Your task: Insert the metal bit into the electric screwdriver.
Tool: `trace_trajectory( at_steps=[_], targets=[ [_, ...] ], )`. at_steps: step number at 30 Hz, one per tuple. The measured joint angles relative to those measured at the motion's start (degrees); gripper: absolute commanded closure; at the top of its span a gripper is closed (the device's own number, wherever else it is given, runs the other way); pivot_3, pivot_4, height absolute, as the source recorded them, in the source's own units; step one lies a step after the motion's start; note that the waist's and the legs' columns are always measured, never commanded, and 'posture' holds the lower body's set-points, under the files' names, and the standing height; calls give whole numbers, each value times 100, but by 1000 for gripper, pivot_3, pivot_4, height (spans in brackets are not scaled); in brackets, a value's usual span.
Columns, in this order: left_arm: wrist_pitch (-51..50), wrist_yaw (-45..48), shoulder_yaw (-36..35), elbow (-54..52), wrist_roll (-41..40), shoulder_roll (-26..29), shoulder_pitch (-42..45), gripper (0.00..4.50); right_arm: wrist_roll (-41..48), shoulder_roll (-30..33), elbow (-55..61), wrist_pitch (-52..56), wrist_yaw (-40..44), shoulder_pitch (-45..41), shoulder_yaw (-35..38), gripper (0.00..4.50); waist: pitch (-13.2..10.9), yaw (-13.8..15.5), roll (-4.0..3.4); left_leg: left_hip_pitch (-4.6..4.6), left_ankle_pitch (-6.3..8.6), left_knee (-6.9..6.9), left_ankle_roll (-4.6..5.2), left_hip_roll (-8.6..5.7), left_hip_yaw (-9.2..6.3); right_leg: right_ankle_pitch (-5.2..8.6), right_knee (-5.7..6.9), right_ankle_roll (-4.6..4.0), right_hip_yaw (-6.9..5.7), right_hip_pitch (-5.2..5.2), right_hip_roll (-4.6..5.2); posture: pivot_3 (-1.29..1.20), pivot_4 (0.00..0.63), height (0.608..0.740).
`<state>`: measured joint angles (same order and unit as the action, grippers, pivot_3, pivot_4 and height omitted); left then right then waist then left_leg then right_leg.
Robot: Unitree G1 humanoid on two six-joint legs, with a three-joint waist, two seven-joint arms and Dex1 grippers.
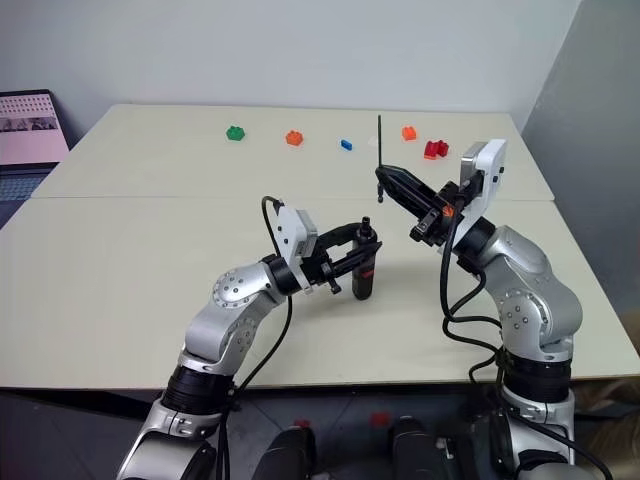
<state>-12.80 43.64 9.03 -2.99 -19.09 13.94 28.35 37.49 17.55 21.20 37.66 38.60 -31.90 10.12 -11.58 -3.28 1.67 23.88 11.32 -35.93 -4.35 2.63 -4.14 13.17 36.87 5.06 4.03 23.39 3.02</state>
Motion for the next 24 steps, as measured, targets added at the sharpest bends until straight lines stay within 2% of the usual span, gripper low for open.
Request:
trace_trajectory(
  at_steps=[7, 24],
  targets=[
    [-63, 464, -81, 196, -191, 218, 192, 2864, 411, 175, 166, 88, -39, -1, -25, 4500, 0, -1, 0, 2, 1, 9, 1, 1, -1, 4, -5, -4, -1, 3, 0, 0, 150, 740],
    [-29, 571, -94, 346, -200, 234, 275, 2864, 269, 87, 126, -339, -206, 38, -515, 4500, 0, 0, 0, 2, 1, 9, 0, 1, 0, 4, -5, -5, -1, 5, 0, 0, 150, 740]
  ],
)
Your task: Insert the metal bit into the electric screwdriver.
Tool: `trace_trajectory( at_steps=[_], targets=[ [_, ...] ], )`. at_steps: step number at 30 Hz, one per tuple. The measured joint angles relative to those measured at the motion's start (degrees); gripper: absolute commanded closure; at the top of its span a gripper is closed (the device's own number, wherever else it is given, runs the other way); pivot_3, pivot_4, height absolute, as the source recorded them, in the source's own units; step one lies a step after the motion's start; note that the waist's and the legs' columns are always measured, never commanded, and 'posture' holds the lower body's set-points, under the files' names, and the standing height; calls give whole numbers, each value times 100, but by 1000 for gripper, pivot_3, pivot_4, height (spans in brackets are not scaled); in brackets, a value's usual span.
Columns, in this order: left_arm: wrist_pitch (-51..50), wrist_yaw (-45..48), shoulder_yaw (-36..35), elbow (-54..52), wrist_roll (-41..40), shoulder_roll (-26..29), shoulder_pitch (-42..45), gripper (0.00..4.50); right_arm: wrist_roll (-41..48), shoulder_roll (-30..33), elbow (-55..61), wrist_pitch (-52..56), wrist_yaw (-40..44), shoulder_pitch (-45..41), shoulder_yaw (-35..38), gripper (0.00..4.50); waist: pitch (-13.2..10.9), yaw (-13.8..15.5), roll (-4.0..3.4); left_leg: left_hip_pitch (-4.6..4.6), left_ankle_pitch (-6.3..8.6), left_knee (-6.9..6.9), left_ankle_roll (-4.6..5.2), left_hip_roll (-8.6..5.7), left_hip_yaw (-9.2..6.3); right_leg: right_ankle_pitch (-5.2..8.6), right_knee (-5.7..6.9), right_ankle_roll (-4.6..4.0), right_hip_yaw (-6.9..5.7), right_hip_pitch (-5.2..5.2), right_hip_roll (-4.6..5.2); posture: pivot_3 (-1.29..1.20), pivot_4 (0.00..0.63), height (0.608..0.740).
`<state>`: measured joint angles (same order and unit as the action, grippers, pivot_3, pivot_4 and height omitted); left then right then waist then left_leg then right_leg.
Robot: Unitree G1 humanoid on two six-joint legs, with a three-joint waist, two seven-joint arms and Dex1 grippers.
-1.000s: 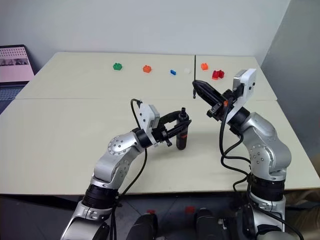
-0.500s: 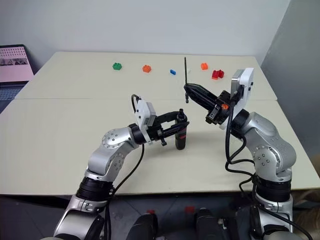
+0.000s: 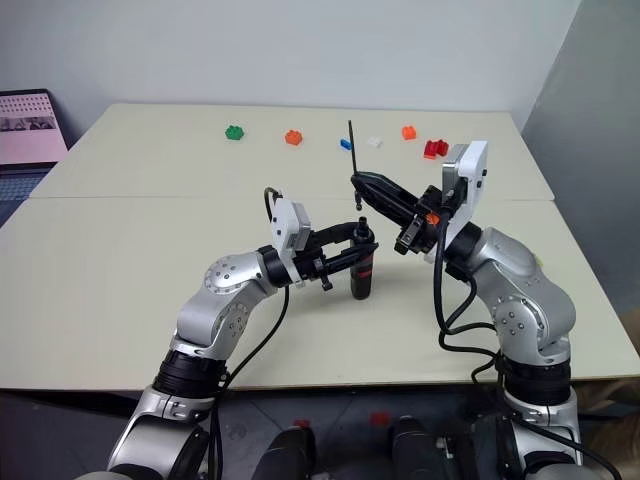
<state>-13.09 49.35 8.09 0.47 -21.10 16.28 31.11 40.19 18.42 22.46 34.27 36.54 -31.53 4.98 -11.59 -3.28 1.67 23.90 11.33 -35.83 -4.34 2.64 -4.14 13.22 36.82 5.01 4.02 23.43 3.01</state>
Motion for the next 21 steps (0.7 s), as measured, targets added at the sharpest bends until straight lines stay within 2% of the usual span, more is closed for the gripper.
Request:
trace_trajectory(
  at_steps=[21],
  targets=[
    [-7, 2, 0, 114, 8, 0, 97, 2864, -744, -190, -123, -794, -296, 315, -396, 4500, 0, -3, 0, 0, 0, 3, 0, 0, 0, 0, 0, 0, 0, 4, 0, 0, 150, 740]
  ],
)
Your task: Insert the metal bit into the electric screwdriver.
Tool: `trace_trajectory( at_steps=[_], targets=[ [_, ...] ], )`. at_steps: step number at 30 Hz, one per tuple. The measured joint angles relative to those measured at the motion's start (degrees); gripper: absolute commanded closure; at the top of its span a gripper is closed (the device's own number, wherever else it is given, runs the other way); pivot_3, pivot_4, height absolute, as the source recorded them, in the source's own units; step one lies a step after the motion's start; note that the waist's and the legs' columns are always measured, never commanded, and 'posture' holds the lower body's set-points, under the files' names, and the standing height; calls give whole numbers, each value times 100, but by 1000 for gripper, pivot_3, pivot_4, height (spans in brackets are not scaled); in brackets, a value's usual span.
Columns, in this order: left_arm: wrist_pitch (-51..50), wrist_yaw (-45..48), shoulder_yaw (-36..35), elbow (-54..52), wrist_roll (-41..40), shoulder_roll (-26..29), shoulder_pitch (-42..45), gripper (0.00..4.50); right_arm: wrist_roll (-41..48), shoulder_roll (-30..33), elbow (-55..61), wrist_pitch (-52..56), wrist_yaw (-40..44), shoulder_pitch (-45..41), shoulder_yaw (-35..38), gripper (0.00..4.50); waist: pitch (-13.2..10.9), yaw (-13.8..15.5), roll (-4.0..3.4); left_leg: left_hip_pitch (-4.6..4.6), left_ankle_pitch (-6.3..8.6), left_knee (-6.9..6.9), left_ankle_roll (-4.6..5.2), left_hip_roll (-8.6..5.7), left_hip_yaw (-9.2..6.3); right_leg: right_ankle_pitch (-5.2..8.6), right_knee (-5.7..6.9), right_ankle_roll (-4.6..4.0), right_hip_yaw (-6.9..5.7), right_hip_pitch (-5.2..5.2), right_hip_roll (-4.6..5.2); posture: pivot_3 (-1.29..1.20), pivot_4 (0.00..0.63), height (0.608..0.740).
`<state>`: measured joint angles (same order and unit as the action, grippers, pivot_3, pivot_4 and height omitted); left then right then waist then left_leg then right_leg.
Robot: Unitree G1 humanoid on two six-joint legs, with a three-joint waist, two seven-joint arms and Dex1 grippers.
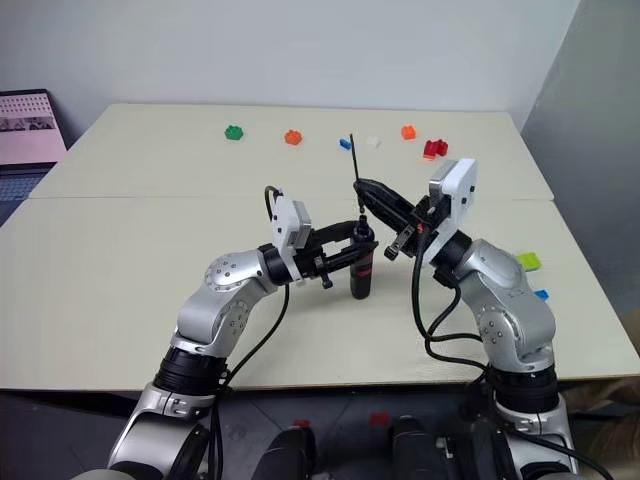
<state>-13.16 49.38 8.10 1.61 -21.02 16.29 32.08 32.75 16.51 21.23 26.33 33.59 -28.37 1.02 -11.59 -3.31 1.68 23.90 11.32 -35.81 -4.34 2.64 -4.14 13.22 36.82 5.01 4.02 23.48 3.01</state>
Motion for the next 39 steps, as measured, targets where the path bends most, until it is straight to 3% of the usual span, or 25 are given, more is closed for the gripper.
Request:
trace_trajectory(
  at_steps=[23, 39],
  targets=[
    [-11, 15, 0, 63, 1, 41, 78, 2864, 24, -106, 245, 70, -289, 212, -20, 4500, 0, 0, 0, 3, 0, 8, 0, 1, 0, 1, -7, -2, 0, 4, 0, 0, 150, 740],
    [-10, 1, -37, -12, -16, 62, 1, 2864, 480, -453, 403, 155, -960, 300, 166, 4500, 0, -1, 0, 4, 0, 11, 0, 2, 0, 2, -8, -3, -1, 7, 0, 0, 150, 740]
  ],
)
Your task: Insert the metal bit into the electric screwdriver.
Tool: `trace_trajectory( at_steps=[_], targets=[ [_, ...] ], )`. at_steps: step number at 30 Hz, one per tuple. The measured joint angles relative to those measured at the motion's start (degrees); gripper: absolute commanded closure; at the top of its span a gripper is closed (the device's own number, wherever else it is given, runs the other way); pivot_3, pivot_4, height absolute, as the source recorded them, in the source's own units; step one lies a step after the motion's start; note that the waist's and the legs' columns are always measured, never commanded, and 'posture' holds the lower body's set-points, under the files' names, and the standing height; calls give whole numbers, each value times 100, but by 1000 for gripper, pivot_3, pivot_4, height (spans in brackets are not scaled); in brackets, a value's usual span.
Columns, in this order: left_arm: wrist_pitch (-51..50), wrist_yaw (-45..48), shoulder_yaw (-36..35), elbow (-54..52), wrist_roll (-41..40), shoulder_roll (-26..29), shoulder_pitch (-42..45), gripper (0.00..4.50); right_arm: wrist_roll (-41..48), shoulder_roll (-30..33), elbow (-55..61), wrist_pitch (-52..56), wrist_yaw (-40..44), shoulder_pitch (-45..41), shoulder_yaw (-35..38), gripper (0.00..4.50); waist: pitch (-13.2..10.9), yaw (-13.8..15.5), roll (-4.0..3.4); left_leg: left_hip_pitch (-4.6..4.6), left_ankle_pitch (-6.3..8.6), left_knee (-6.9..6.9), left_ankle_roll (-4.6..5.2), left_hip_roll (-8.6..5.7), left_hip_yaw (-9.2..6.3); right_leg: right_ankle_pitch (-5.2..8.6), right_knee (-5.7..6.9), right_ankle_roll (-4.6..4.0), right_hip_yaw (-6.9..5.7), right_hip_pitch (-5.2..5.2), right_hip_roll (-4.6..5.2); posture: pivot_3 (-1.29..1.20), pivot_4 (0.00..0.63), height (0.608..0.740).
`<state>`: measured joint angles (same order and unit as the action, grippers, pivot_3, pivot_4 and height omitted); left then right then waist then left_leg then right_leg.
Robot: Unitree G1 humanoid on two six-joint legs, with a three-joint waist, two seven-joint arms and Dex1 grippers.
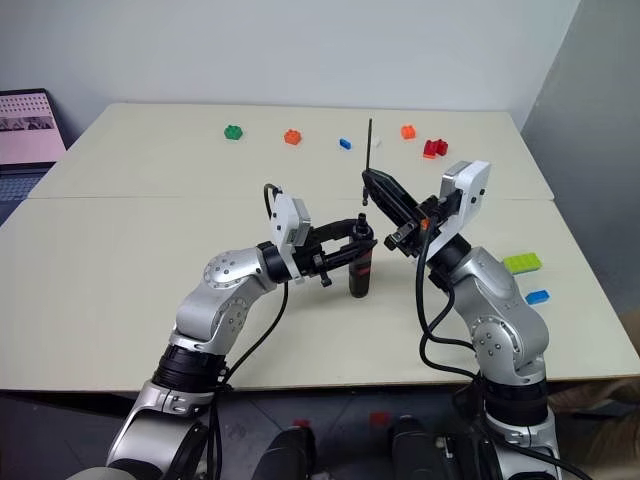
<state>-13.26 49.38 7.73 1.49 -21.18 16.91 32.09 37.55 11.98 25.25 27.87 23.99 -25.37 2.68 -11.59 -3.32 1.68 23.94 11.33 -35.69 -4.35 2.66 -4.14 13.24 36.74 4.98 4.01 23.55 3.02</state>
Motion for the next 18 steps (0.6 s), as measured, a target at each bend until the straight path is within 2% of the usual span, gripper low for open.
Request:
trace_trajectory(
  at_steps=[5, 18],
  targets=[
    [-2, -2, -24, -63, -14, 37, -50, 2864, -22, -184, 48, -1, -160, 251, -59, 4500, 0, -7, 0, 1, 0, 1, 0, 0, 1, 0, 0, -1, 1, 3, 0, 0, 150, 740],
    [-5, -19, -39, -153, -13, 54, -122, 2864, -137, -345, 50, -110, -279, 254, -312, 4500, 0, -7, 0, 1, 0, 5, 0, 1, 1, 1, -3, -2, 0, 5, 0, 0, 150, 740]
  ],
)
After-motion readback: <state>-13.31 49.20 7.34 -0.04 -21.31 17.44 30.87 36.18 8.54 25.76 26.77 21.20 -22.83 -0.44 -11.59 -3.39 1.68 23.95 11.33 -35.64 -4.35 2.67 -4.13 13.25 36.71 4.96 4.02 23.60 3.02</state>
